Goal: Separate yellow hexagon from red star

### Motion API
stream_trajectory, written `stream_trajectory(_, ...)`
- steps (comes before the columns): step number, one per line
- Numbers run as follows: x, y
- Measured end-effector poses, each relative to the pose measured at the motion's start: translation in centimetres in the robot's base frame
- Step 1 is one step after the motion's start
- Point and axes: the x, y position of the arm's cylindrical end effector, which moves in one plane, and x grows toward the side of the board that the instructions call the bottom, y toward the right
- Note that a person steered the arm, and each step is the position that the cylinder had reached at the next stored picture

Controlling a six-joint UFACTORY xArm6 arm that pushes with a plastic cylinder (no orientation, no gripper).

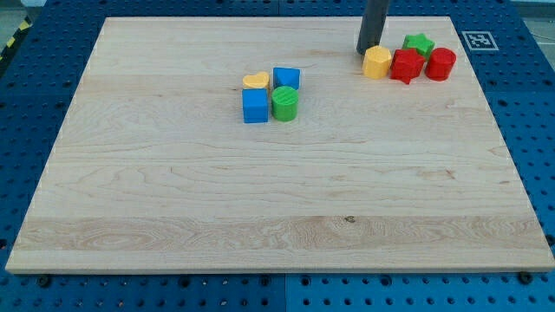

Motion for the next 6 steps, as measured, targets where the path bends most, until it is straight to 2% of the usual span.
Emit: stream_trajectory(6,4.2,2.2)
